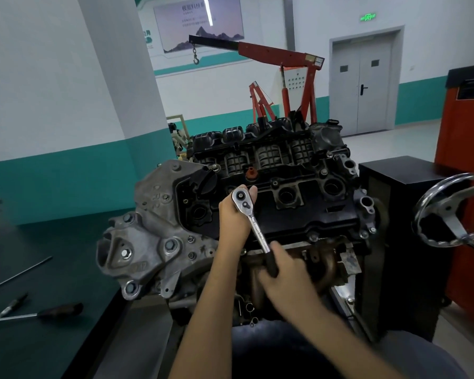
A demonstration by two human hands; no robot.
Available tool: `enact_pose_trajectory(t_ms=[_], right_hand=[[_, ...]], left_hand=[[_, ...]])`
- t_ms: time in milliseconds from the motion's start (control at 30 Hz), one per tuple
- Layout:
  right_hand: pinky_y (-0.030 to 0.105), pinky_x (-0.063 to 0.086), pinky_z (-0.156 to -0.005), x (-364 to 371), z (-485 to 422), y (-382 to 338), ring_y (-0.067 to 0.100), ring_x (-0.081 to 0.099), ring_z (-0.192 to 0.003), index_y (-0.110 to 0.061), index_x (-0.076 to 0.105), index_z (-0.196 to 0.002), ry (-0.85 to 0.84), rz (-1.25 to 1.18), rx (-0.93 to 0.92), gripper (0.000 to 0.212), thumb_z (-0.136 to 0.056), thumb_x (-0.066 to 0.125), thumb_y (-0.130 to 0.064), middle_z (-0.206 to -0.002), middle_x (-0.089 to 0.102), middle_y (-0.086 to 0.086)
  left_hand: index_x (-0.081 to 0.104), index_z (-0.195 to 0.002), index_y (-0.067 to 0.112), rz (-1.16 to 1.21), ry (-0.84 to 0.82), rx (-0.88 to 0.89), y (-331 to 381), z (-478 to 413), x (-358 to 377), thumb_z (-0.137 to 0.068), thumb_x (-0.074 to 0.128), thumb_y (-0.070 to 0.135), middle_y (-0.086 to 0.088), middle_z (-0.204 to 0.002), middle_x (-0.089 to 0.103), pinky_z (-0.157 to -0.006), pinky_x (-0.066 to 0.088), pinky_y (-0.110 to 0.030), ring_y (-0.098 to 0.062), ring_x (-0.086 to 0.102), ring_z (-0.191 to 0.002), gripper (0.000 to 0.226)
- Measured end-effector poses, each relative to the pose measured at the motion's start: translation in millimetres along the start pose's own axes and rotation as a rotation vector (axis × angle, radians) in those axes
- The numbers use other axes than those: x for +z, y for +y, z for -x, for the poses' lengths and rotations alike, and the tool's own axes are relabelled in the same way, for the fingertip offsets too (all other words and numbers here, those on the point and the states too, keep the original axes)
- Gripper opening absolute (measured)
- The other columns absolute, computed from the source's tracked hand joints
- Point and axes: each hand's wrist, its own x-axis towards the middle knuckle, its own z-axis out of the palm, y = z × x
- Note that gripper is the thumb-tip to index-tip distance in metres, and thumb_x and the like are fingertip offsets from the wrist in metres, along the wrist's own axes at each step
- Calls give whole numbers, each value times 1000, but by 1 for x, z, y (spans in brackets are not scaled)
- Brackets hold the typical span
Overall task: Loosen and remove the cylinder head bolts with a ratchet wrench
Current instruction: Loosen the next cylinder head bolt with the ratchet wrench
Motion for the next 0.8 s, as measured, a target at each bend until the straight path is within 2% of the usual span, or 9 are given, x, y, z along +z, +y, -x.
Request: enact_pose_trajectory(t_ms=[100, 200, 333, 400, 500, 567, 633, 700, 800], right_hand=[[14, 37, -45, 42, 4, -14, 7, 51, -49, -15, 49, -90, 94, -141, 40, 15, -82, 55, -5, -60, 51, 2], [18, 44, -51, 35, 2, -13, 16, 54, -57, -11, 51, -102, 2, -113, 47, 20, -83, 54, -5, -69, 54, 8], [13, 37, -50, -48, -31, 4, 19, 52, -56, -18, 56, -102, -219, 209, -113, 26, -80, 58, -3, -63, 49, -2], [22, 42, -53, -93, -63, 2, 12, 52, -53, -24, 56, -101, -304, 457, -203, 26, -82, 59, -6, -64, 50, -5], [27, 41, -60, -125, -104, -14, 10, 44, -54, -26, 55, -114, -319, 847, -429, 30, -86, 59, -15, -63, 40, -15], [28, 41, -61, -124, -112, -18, 14, 45, -61, -27, 51, -124, -306, 932, -471, 37, -88, 57, -19, -67, 40, -11], [27, 40, -59, -113, -96, -9, 16, 52, -63, -34, 50, -110, -265, 856, -419, 28, -86, 58, -21, -69, 43, -9], [23, 38, -52, -86, -61, 4, 16, 54, -56, -31, 42, -87, -220, 570, -302, 22, -83, 60, -19, -64, 46, -7], [17, 35, -46, -23, -14, 8, 11, 49, -51, -26, 38, -83, -77, 155, -102, 26, -83, 61, -14, -59, 48, -2]], left_hand=[[26, -59, 27, -87, 26, 6, 2, -2, 1, -95, 59, 18, 9, -55, 25, -57, 26, -30, -8, 23, -56, 49], [27, -60, 25, -47, -6, -29, -1, -3, -4, -95, 60, 20, 5, -59, 27, -59, 26, -31, -13, 26, -60, 48], [41, -61, 14, -44, -151, 67, 1, -2, -17, -91, 66, 25, 4, -60, 44, -62, 36, -23, -9, 41, -61, 41], [47, -61, 15, -78, -190, 131, 7, -5, -18, -90, 68, 22, 13, -58, 49, -62, 38, -15, -2, 46, -60, 36], [54, -57, 27, -52, -224, 102, 10, -7, -16, -91, 64, 11, 7, -56, 57, -70, 43, -17, -3, 54, -60, 39], [49, -55, 25, 7, -163, 71, 8, -2, -15, -93, 60, 7, 10, -54, 49, -64, 40, -18, -4, 46, -57, 43], [36, -61, 10, 85, -72, 64, 4, 5, -10, -95, 56, 5, 6, -58, 36, -59, 34, -18, -6, 35, -59, 40], [30, -66, 3, 117, -21, 67, 4, 9, -4, -97, 55, 6, -2, -63, 28, -57, 30, -20, -10, 28, -62, 40], [31, -67, 0, 102, 37, 58, 7, 9, 3, -96, 56, 6, -6, -67, 22, -56, 29, -14, -8, 23, -61, 39]])
